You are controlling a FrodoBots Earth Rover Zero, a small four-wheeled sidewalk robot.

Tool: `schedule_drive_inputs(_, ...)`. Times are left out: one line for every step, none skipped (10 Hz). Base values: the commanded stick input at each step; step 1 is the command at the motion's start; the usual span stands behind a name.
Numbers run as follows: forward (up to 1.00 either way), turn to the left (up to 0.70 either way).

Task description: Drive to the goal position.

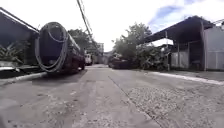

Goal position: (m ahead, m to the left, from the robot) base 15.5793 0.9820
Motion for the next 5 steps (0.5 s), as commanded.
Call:
schedule_drive_inputs(1.0,0.27)
schedule_drive_inputs(1.0,0.22)
schedule_drive_inputs(1.0,0.01)
schedule_drive_inputs(1.0,0.05)
schedule_drive_inputs(1.0,0.24)
